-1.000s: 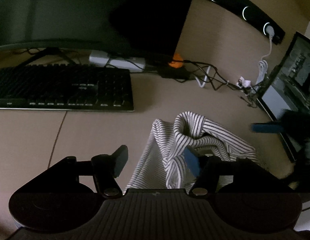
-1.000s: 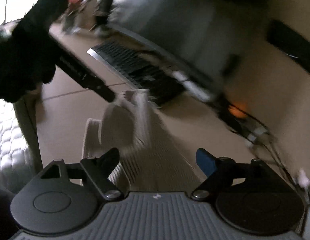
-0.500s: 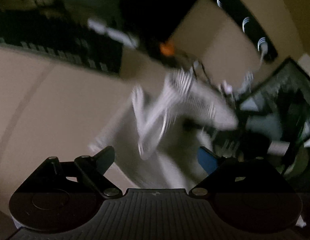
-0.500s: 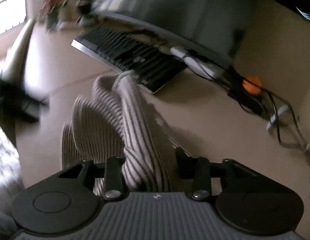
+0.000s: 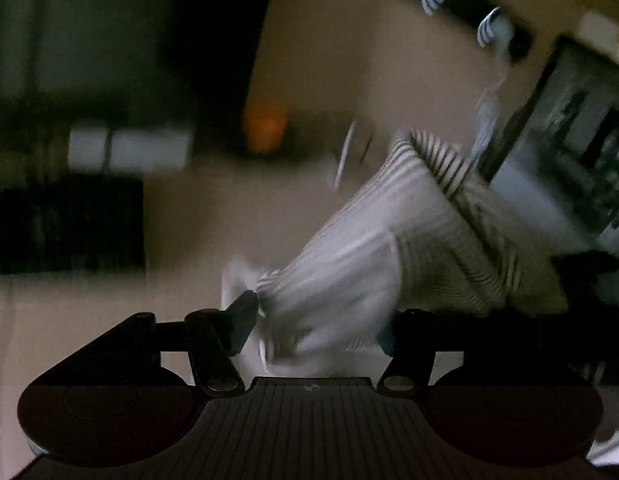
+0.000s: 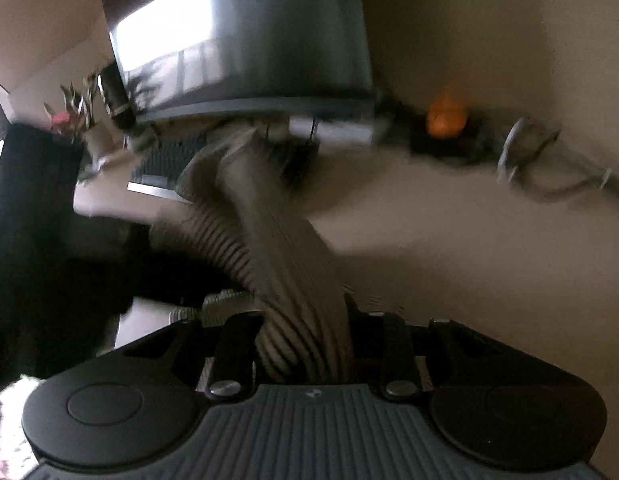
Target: Fold clothes
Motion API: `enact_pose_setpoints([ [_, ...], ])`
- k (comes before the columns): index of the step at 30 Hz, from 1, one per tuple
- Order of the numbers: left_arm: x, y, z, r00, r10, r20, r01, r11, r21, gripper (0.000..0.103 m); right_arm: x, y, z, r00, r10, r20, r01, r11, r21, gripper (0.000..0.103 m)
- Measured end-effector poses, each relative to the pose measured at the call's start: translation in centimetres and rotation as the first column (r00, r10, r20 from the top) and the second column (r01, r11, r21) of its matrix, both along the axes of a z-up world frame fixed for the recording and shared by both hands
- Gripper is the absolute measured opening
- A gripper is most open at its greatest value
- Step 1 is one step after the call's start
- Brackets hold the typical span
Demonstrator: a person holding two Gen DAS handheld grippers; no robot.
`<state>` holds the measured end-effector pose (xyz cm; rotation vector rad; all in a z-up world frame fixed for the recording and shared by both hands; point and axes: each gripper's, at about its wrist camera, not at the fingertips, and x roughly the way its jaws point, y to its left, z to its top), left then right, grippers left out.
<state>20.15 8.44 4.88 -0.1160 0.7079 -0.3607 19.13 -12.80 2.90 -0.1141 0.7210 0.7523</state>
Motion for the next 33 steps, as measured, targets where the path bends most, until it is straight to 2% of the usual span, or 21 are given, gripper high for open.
enact_pose_setpoints([
  [2,-0.2,-0.5,2.6,0.993,0.021,0.117,-0.029,0.998,0.064,0.067,-1.9,0.8,1.8,0.978,-0.002,0.207,0.016,0.998,-0.064,0.024],
  [3,-0.3,-0.3,3.0,0.99,0.036,0.135,-0.048,0.995,0.09,0.071,-2.7,1.6,2.2,0.953,0.007,0.303,0.028,0.993,-0.112,0.024],
  [4,-0.4,0.3,2.9,0.99,0.055,0.13,-0.07,0.992,0.11,0.073,-3.3,2.8,1.8,0.933,0.033,0.358,0.029,0.985,-0.168,0.025],
  [5,-0.5,1.1,2.2,0.99,0.094,0.102,-0.106,0.986,0.127,0.079,-3.5,3.9,1.0,0.925,0.065,0.374,0.017,0.977,-0.212,0.028],
  [6,-0.8,2.6,1.1,0.989,0.136,0.054,-0.142,0.982,0.121,0.081,-3.7,5.0,0.0,0.931,0.098,0.352,-0.012,0.971,-0.24,0.031],
  [8,-1.5,5.8,-1.3,0.972,0.228,-0.052,-0.223,0.971,0.09,0.081,-3.6,6.9,-2.5,0.963,0.163,0.214,-0.11,0.965,-0.24,0.04],
  [9,-2.1,7.5,-2.3,0.957,0.27,-0.108,-0.266,0.963,0.046,0.081,-3.6,7.4,-3.5,0.972,0.194,0.13,-0.164,0.963,-0.212,0.045],
  [10,-2.6,9.1,-3.3,0.937,0.307,-0.166,-0.311,0.951,0.004,0.081,-3.8,7.4,-3.9,0.973,0.216,0.078,-0.199,0.963,-0.181,0.046],
  [11,-3.6,10.6,-3.9,0.925,0.32,-0.206,-0.339,0.938,-0.066,0.082,-4.2,6.8,-3.5,0.972,0.225,0.062,-0.214,0.965,-0.15,0.047],
  [13,-5.1,12.1,-4.1,0.923,0.309,-0.23,-0.351,0.921,-0.17,0.09,-5.0,5.6,-2.6,0.969,0.246,0.03,-0.242,0.966,-0.086,0.062],
  [14,-5.6,12.2,-4.0,0.931,0.284,-0.228,-0.332,0.918,-0.217,0.093,-5.0,4.3,-1.9,0.974,0.226,0.023,-0.225,0.973,-0.058,0.075],
  [15,-6.1,12.4,-3.8,0.94,0.258,-0.224,-0.314,0.912,-0.263,0.094,-4.8,2.3,-0.9,0.985,0.173,0.024,-0.172,0.985,-0.033,0.082],
  [18,-5.5,11.3,-3.5,0.966,0.136,-0.22,-0.211,0.904,-0.371,0.095,-3.5,-3.7,0.9,1.0,-0.011,-0.019,0.011,1.0,0.025,0.084],
  [20,-4.3,9.9,-3.7,0.971,0.06,-0.232,-0.156,0.892,-0.425,0.095,-2.5,-8.1,0.9,0.98,-0.17,-0.107,0.176,0.984,0.043,0.084],
  [23,-2.3,7.5,-4.1,0.962,0.03,-0.27,-0.153,0.882,-0.446,0.096,-2.7,-13.0,-1.4,0.9,-0.34,-0.274,0.371,0.926,0.072,0.084],
  [25,-1.1,6.4,-4.7,0.945,0.08,-0.317,-0.21,0.892,-0.4,0.097,-3.2,-15.7,-3.1,0.826,-0.411,-0.385,0.479,0.873,0.096,0.084],
  [26,-0.4,5.8,-5.2,0.933,0.112,-0.343,-0.242,0.898,-0.366,0.097,-3.5,-16.1,-3.8,0.813,-0.405,-0.418,0.495,0.859,0.13,0.084],
  [29,1.2,4.5,-6.2,0.918,0.164,-0.36,-0.283,0.908,-0.308,0.097,-4.0,-15.8,-5.5,0.819,-0.361,-0.447,0.49,0.845,0.215,0.084],
  [30,1.5,4.0,-6.4,0.918,0.177,-0.355,-0.289,0.912,-0.292,0.092,-4.0,-15.5,-5.9,0.825,-0.351,-0.444,0.484,0.843,0.234,0.084],
  [31,1.6,3.8,-6.2,0.921,0.182,-0.344,-0.284,0.919,-0.275,0.086,-3.9,-14.8,-6.2,0.835,-0.347,-0.426,0.475,0.846,0.242,0.084],
  [33,1.8,3.3,-5.6,0.928,0.188,-0.323,-0.268,0.937,-0.223,0.064,-3.4,-13.6,-6.9,0.85,-0.344,-0.399,0.461,0.852,0.249,0.084],
])
